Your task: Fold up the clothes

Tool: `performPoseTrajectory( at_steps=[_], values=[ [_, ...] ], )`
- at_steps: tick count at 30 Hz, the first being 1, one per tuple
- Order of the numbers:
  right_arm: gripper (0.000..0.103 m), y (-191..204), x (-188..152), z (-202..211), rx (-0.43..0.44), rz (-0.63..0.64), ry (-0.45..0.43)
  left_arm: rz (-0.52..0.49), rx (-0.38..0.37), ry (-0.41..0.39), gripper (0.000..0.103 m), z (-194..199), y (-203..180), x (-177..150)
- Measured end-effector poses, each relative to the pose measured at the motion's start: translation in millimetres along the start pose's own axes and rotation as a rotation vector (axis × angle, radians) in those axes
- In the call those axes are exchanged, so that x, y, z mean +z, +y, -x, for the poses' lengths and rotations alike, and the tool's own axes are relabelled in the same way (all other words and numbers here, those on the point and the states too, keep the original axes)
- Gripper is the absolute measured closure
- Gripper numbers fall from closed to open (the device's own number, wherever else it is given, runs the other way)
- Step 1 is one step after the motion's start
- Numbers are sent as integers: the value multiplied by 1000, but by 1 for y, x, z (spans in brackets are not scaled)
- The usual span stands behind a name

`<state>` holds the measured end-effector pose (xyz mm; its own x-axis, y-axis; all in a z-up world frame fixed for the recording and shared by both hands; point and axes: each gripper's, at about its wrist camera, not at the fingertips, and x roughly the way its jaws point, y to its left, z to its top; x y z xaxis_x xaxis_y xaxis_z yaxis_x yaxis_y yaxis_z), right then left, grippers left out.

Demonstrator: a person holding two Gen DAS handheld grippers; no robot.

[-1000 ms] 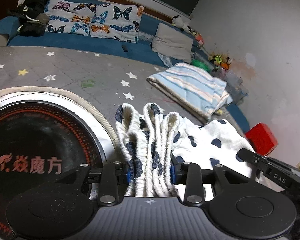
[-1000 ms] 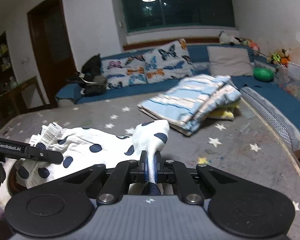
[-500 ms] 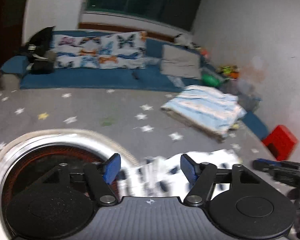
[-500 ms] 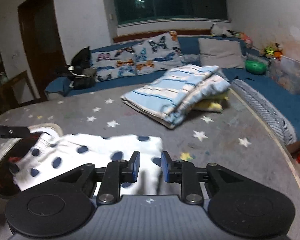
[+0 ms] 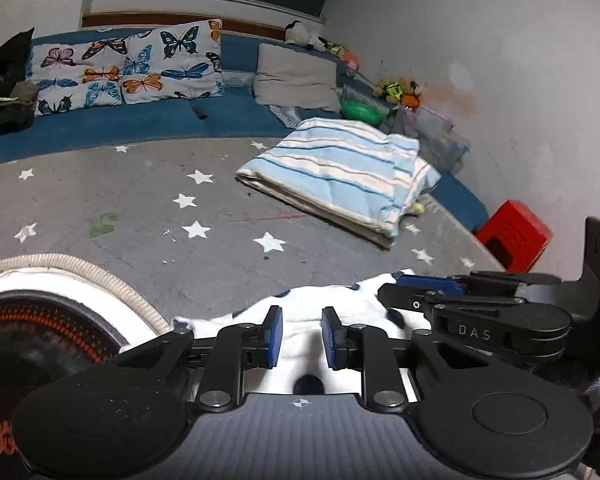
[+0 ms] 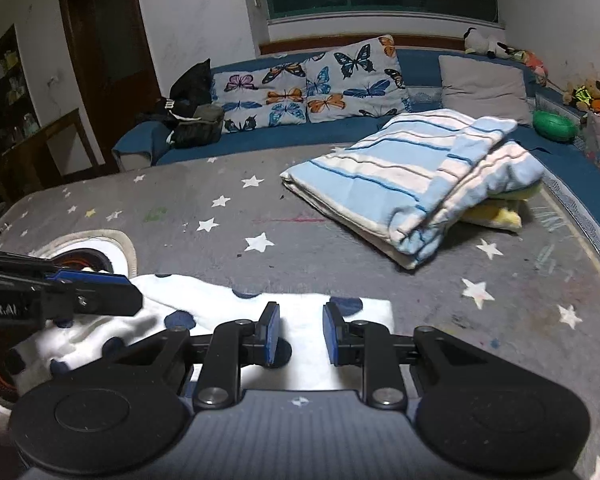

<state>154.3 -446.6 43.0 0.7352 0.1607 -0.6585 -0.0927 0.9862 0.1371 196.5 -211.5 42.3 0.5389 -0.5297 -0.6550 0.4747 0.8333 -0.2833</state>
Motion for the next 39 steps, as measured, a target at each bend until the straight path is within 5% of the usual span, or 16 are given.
performPoseTrajectory(
  at_steps=[7, 11, 23, 35, 39],
  values=[
    [80, -5, 1, -16, -4, -9, 26, 17, 24, 31, 80, -14, 8, -3],
    [69, -4, 0, 10, 9, 14, 0, 12, 19, 5, 80, 1, 3, -5],
    [69, 20, -52, 89, 82, 84, -21, -33, -17, -8, 80, 35, -19, -40],
    [69, 23, -90, 97, 13, 111, -11, -52, 43, -14, 79, 37, -11, -53],
    [60, 27, -90, 101, 15, 103, -48, -49, 37, -46, 79, 52, -14, -57]
  ],
)
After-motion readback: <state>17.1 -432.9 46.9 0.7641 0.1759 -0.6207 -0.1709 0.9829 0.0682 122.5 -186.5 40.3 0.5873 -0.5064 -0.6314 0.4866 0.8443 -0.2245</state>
